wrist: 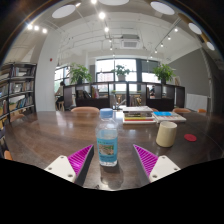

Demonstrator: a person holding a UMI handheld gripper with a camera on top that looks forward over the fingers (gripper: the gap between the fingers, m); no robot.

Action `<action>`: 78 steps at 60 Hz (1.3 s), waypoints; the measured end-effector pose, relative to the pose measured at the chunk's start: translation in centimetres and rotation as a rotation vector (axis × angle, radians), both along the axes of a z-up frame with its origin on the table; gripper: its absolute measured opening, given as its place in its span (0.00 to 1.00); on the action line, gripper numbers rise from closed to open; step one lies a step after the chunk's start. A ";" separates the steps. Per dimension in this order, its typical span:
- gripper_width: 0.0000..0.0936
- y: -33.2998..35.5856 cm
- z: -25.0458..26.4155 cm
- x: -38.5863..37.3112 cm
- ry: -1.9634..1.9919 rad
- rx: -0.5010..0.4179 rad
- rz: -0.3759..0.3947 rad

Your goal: Pour water

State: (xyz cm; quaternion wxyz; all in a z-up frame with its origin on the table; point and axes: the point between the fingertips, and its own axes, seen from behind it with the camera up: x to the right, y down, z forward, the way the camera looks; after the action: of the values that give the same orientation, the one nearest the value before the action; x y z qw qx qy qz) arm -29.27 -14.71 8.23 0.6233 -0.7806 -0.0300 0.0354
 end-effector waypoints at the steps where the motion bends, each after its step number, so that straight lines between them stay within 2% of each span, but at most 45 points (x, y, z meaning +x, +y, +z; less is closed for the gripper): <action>1: 0.84 0.4 0.1 -0.2 0.006 0.003 0.002; 23: 0.81 7.5 -0.9 -2.3 0.023 0.014 0.026; 28: 0.73 8.3 -1.5 -1.9 0.009 0.011 0.019; 33: 0.61 8.6 -0.8 -1.7 -0.002 0.046 0.006; 36: 0.50 8.5 -0.5 -2.4 0.006 0.054 0.030; 41: 0.46 8.8 -0.8 -2.2 -0.006 0.056 0.033; 50: 0.32 8.6 -0.4 -2.3 0.007 0.060 0.027; 64: 0.31 9.0 -0.5 -2.4 0.048 0.062 0.051; 78: 0.32 12.8 2.8 0.7 0.428 0.041 0.007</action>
State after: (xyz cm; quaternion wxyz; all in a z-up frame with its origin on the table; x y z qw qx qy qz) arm -28.60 -1.88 10.99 0.6309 -0.7425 0.0996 0.2020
